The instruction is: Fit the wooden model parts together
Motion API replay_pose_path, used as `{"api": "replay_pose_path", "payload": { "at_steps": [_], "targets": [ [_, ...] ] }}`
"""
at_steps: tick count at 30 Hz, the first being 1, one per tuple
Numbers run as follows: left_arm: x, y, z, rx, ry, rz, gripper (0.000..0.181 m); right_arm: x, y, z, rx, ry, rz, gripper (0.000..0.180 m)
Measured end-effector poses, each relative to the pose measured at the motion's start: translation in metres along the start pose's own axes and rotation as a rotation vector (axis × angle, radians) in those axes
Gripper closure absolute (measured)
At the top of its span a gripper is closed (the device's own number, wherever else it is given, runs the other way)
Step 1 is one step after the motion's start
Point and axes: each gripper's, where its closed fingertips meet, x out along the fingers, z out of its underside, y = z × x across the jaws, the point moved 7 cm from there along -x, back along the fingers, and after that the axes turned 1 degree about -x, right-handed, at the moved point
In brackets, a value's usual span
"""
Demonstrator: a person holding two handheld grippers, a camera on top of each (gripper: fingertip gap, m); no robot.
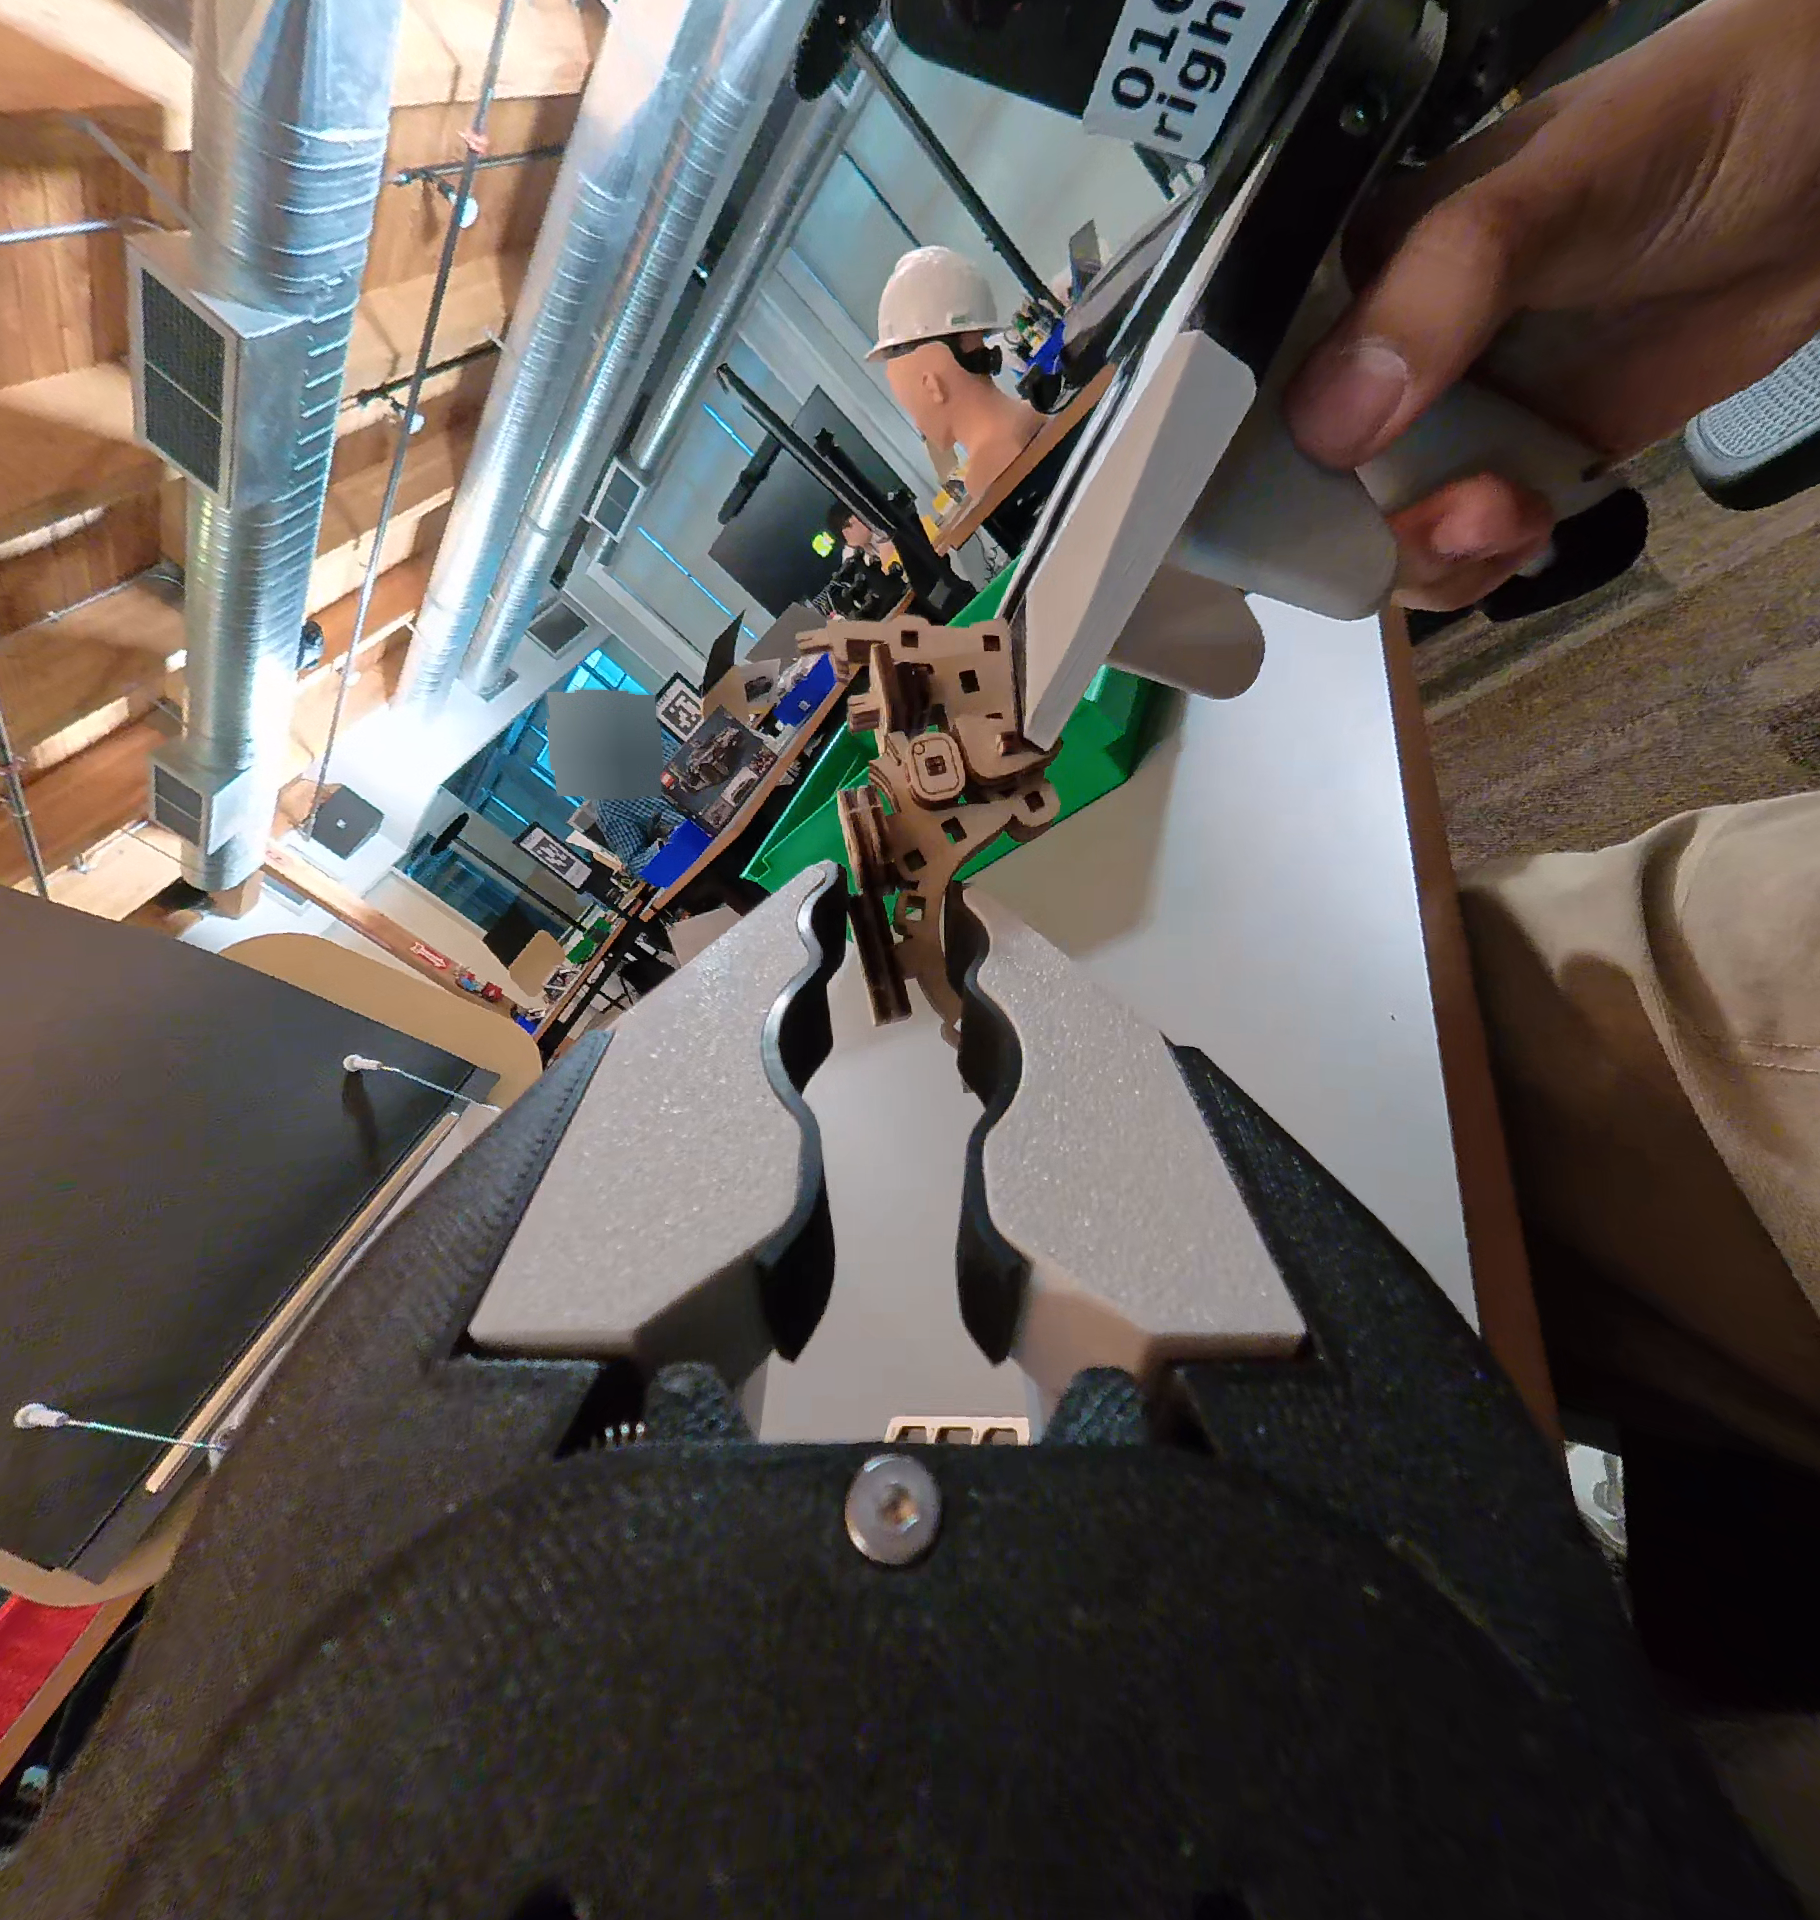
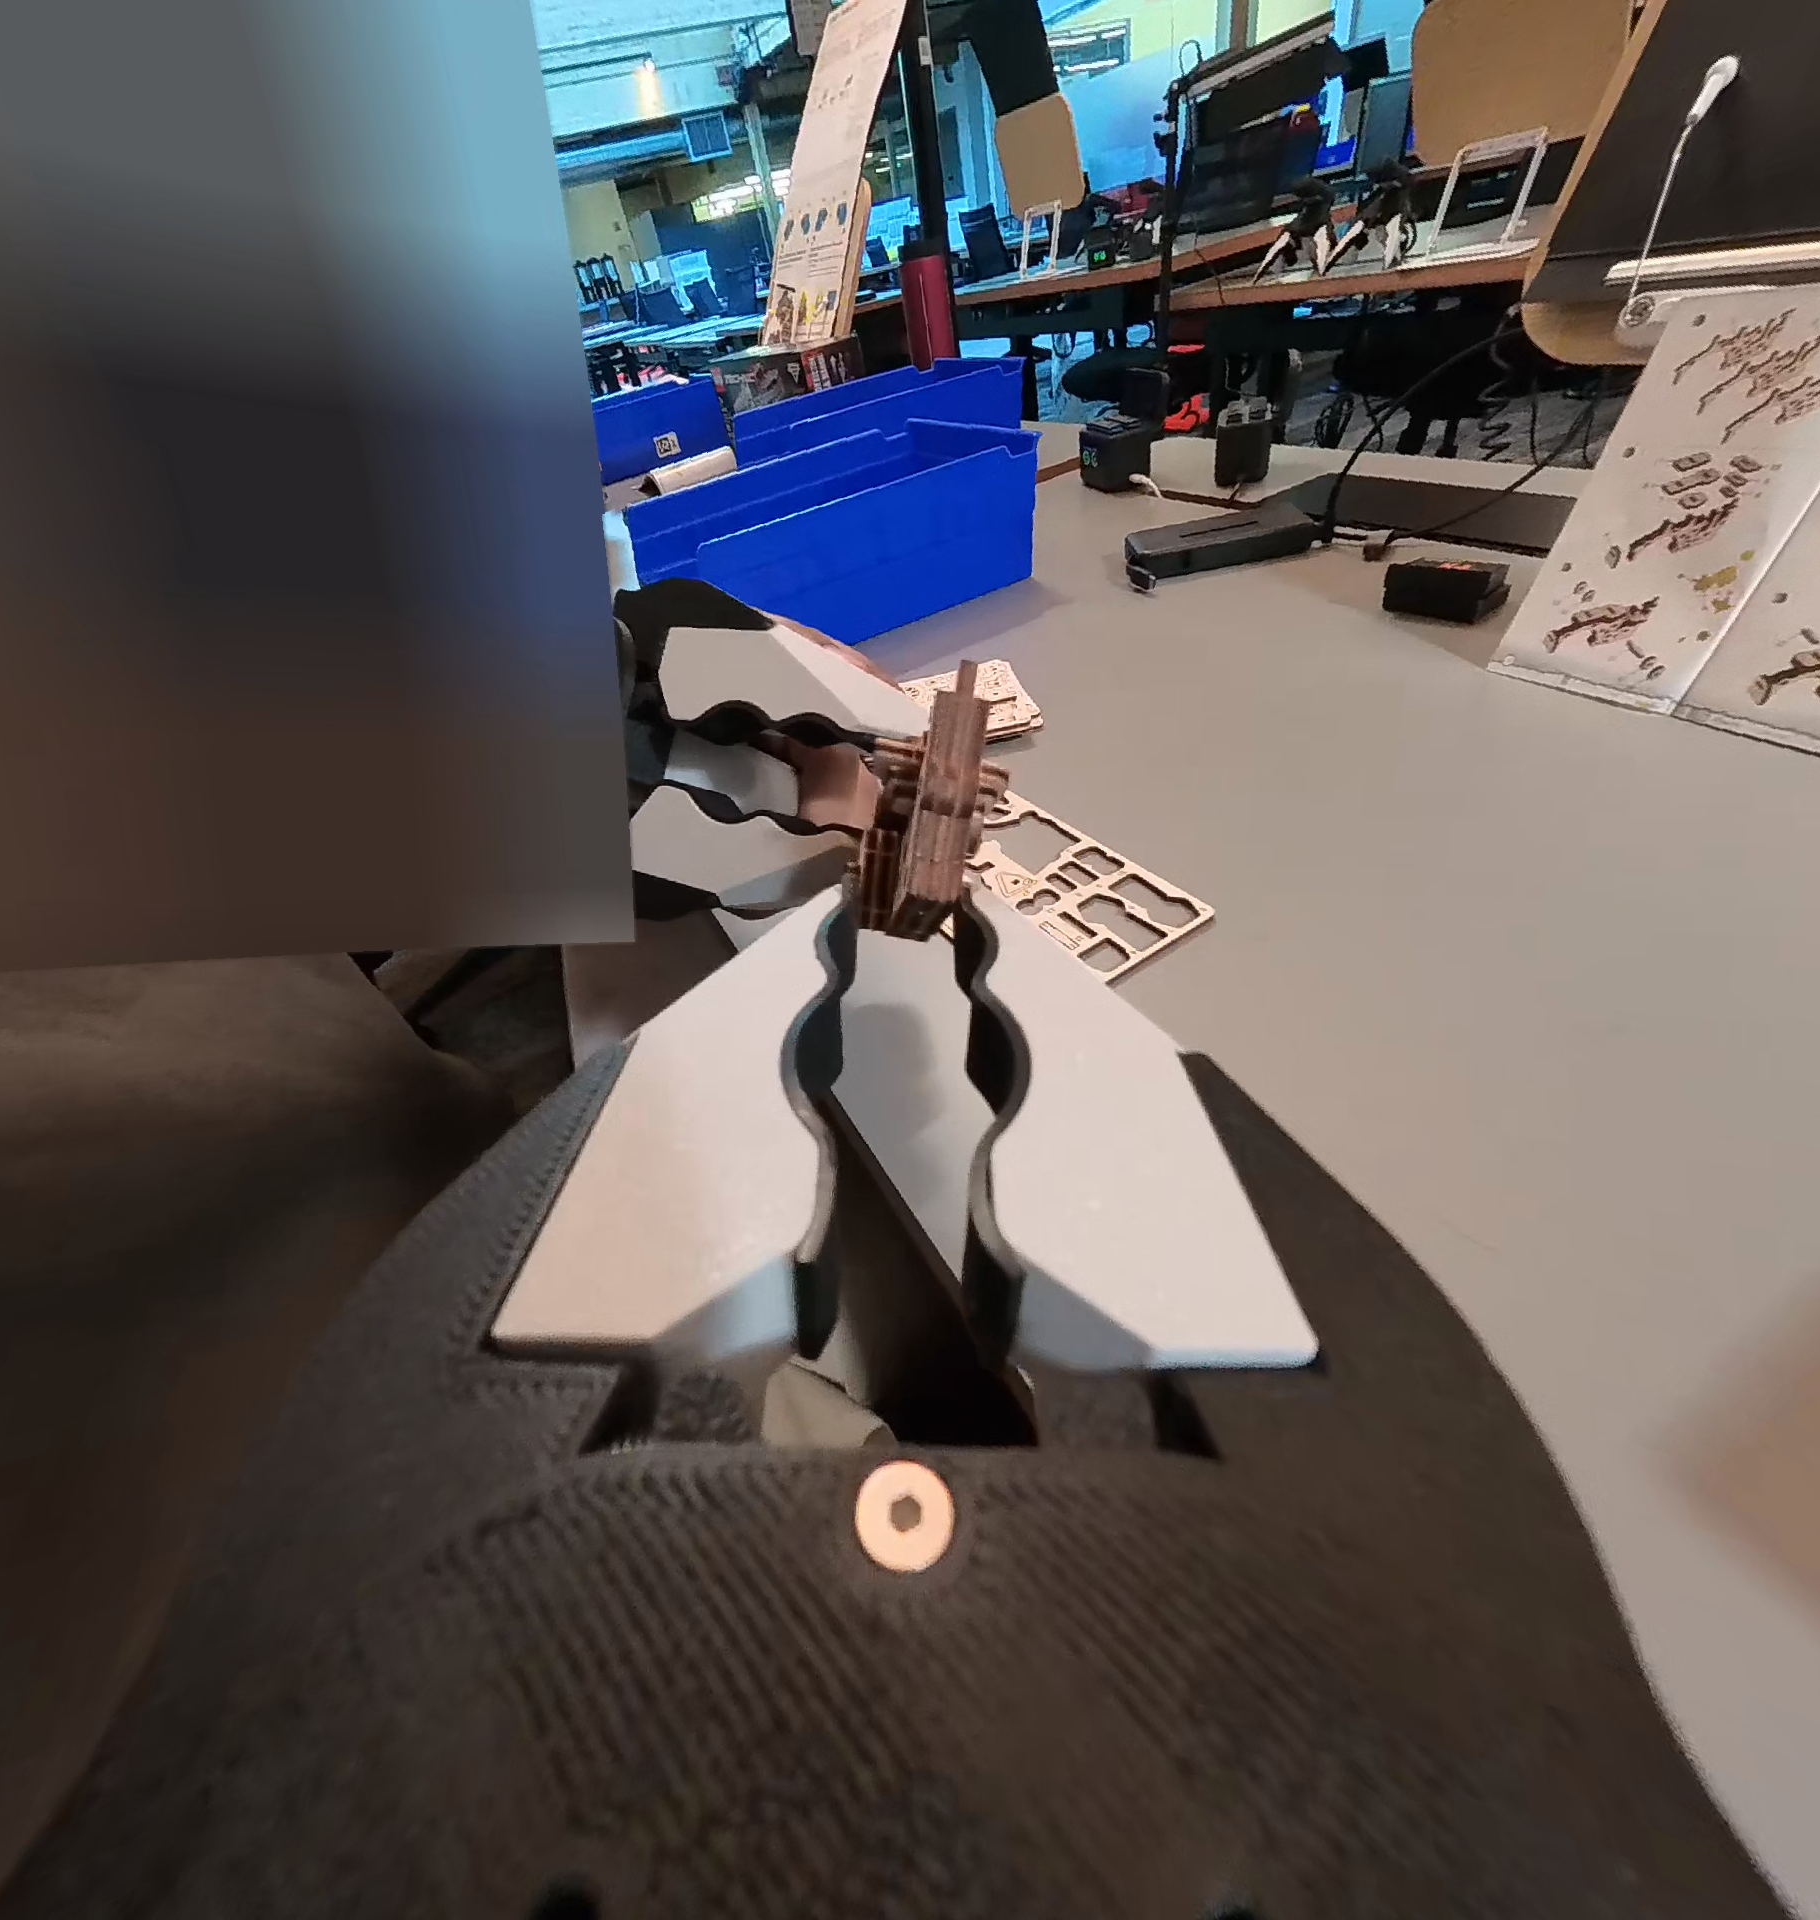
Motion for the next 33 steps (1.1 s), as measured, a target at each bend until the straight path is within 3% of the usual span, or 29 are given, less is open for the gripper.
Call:
{"api": "replay_pose_path", "payload": {
  "at_steps": [11,15,18,25,33],
  "targets": [
    [0.002,0.003,0.005,0.009,-0.012,0.001,0.164,0.001,0.0,0.002,-0.019,-0.014,0.02,0.165],
    [0.003,0.009,0.011,-0.023,-0.017,0.045,0.143,-0.002,0.003,0.005,-0.07,-0.035,0.038,0.165],
    [0.004,0.009,0.014,-0.14,-0.031,0.116,0.14,-0.004,0.008,0.009,-0.118,-0.069,0.056,0.165],
    [0.005,0.001,0.021,-0.655,-0.021,0.345,0.14,0.001,0.01,0.025,-0.235,-0.179,0.024,0.166],
    [0.004,0.012,0.022,-0.661,-0.072,0.433,0.142,0.013,-0.002,0.039,-0.374,-0.294,0.01,0.165]
  ]
}}
